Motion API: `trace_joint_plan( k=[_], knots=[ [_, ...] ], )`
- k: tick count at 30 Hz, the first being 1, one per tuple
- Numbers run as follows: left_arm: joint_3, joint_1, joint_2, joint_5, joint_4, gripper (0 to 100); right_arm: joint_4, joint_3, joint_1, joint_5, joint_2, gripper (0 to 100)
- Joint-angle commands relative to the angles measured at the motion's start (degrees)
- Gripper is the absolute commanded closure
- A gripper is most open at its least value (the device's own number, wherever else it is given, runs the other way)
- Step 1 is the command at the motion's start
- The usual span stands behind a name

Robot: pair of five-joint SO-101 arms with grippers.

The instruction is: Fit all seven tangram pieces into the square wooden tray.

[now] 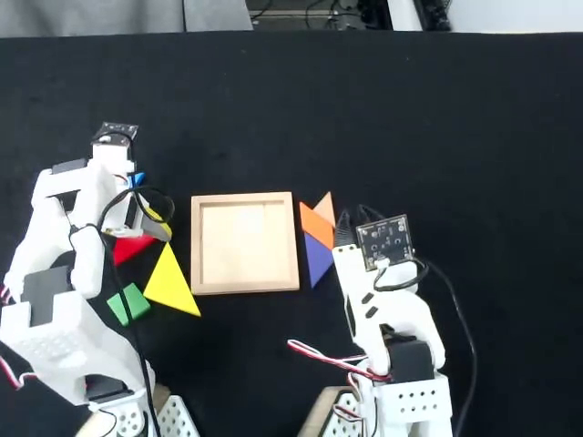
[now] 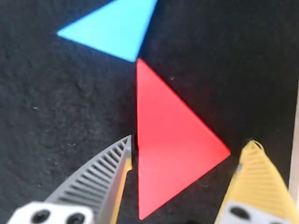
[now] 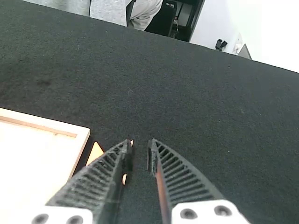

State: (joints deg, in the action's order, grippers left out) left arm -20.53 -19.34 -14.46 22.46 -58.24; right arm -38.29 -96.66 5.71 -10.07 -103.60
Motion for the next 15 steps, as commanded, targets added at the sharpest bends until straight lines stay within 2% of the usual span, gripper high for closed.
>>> trace_joint_plan(
  k=[1,15],
  knots=[
    [0.66,-0.31,0.09,2.55,0.70,68,-0.35,0.04,1.05,-0.35,-2.42,92.0],
    [3.91,0.22,-3.60,2.20,0.18,69,-0.35,0.04,1.05,-0.35,-2.42,92.0]
  ],
)
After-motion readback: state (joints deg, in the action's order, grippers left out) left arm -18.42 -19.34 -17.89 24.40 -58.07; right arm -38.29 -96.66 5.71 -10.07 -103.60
